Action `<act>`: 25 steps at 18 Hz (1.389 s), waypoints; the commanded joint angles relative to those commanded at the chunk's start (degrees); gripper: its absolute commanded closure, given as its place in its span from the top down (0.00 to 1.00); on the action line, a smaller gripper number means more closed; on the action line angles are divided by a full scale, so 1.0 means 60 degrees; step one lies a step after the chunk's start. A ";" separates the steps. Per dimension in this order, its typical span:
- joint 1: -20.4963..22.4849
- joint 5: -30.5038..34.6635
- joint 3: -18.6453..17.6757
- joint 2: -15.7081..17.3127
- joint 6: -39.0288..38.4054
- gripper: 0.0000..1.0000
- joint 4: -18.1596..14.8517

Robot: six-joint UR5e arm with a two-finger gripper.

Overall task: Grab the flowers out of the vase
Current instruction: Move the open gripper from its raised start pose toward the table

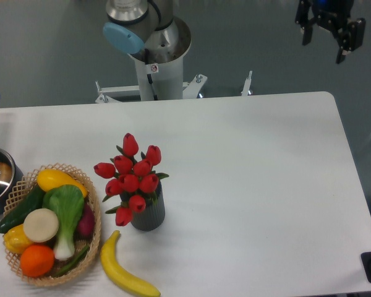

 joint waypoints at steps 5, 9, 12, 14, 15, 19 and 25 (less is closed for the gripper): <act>-0.0102 -0.0059 -0.0030 0.0015 -0.0132 1.00 0.0000; -0.0059 -0.0803 -0.0059 -0.0014 -0.0744 1.00 0.0000; -0.0073 -0.1157 -0.0205 0.0000 -0.1390 1.00 0.0044; -0.0088 -0.1303 -0.0235 0.0000 -0.1406 1.00 0.0044; -0.0073 -0.1478 -0.0278 0.0000 -0.1421 1.00 0.0044; -0.0058 -0.1743 -0.0469 0.0103 -0.1538 1.00 0.0088; -0.0073 -0.1874 -0.0821 0.0249 -0.2122 1.00 0.0088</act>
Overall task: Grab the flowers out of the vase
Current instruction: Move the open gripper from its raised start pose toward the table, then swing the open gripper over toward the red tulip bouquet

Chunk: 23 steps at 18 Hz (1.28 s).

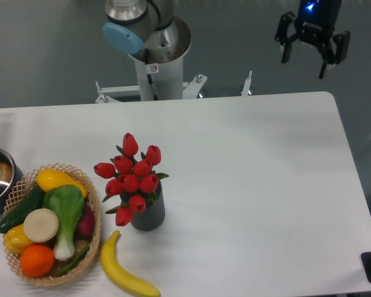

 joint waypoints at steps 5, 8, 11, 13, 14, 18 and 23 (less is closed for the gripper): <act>-0.0015 -0.1549 -0.0190 -0.0073 -0.0631 1.00 0.0131; -0.0102 -0.2343 -0.0526 -0.0088 -0.0851 1.00 0.0424; -0.0643 -0.2403 -0.0907 -0.0190 -0.0881 1.00 0.0979; -0.0834 -0.2418 -0.1273 -0.0351 -0.0822 1.00 0.1856; -0.0980 -0.2548 -0.1449 -0.0366 -0.0866 1.00 0.2179; -0.1683 -0.3266 -0.1845 -0.0513 -0.1085 1.00 0.2344; -0.2285 -0.4890 -0.2284 -0.0513 -0.1555 1.00 0.2344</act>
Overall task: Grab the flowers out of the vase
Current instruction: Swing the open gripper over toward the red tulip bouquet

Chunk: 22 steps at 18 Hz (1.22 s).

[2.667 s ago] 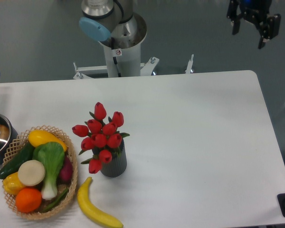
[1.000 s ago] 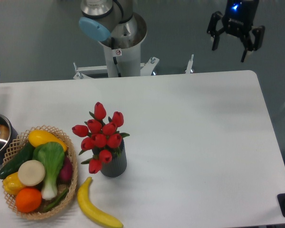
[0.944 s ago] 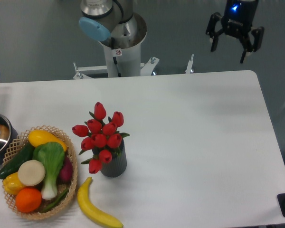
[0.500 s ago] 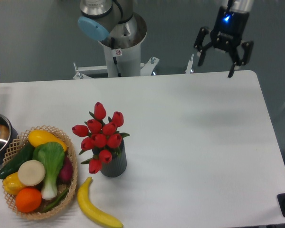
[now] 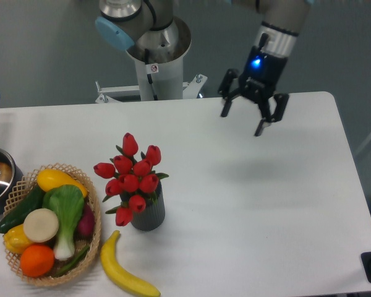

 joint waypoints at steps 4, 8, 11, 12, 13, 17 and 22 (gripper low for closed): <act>-0.0336 -0.0707 -0.0454 0.0015 0.0014 1.00 0.0029; -0.0908 -0.0970 -0.0631 -0.0102 -0.0320 1.00 0.0000; -0.1084 -0.1495 -0.0631 -0.0190 -0.0848 1.00 0.0000; -0.1099 -0.1817 -0.0631 -0.0205 -0.1038 1.00 0.0000; -0.1114 -0.2096 -0.0645 -0.0205 -0.1243 1.00 0.0000; -0.1172 -0.2245 -0.0646 -0.0512 -0.1421 1.00 0.0102; -0.1450 -0.2245 -0.0500 -0.1331 -0.1436 1.00 0.1273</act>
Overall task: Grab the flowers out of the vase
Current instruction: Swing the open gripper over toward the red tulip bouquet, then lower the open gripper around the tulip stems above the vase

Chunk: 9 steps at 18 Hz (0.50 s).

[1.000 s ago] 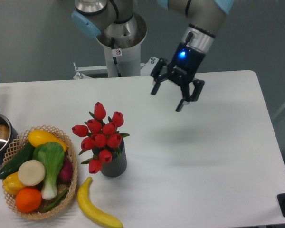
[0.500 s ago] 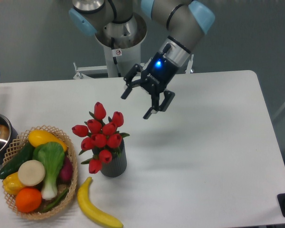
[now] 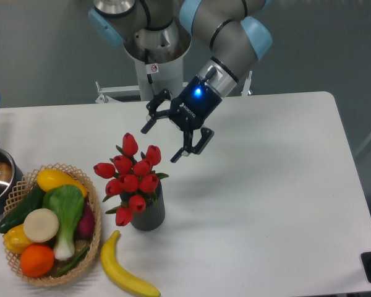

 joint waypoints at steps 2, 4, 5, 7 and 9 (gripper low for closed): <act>-0.0088 0.0000 0.0146 -0.0221 -0.0015 1.00 0.0162; -0.0118 0.0000 0.0308 -0.0266 -0.0277 1.00 0.0177; -0.0118 0.0000 0.0352 -0.0266 -0.0307 1.00 0.0192; -0.0205 0.0000 0.0425 -0.0324 -0.0322 1.00 0.0236; -0.0264 0.0000 0.0542 -0.0499 -0.0322 1.00 0.0236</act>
